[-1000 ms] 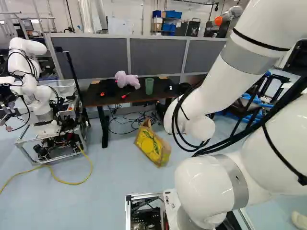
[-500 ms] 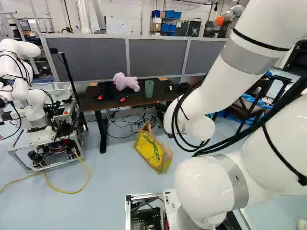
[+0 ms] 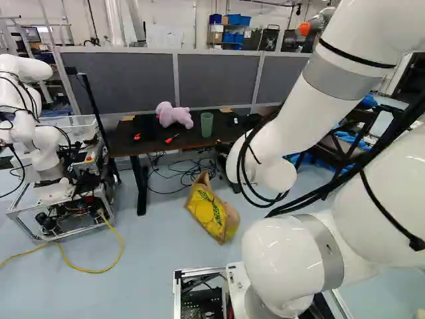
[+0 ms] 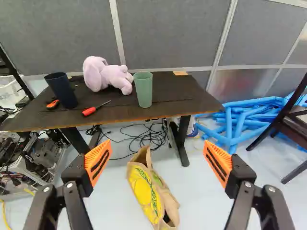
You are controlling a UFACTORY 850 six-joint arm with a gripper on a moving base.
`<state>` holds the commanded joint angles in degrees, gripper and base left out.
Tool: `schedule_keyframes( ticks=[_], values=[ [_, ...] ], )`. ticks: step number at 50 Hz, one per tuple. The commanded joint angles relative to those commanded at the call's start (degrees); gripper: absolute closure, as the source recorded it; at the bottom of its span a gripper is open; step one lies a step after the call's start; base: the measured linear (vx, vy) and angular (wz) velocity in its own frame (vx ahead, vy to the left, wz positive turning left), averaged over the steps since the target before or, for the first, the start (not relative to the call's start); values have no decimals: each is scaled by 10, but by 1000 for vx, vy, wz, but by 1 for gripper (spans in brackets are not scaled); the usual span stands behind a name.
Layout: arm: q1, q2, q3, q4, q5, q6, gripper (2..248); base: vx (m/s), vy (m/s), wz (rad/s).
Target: Pick up the bag on the ground and place it on the table
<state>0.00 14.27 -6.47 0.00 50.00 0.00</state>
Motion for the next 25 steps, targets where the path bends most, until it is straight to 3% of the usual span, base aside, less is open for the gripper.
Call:
schedule_keyframes(
  ticks=[25],
  values=[
    [0,-53,-47,0,-14,0,3,0,0,0]
  ],
)
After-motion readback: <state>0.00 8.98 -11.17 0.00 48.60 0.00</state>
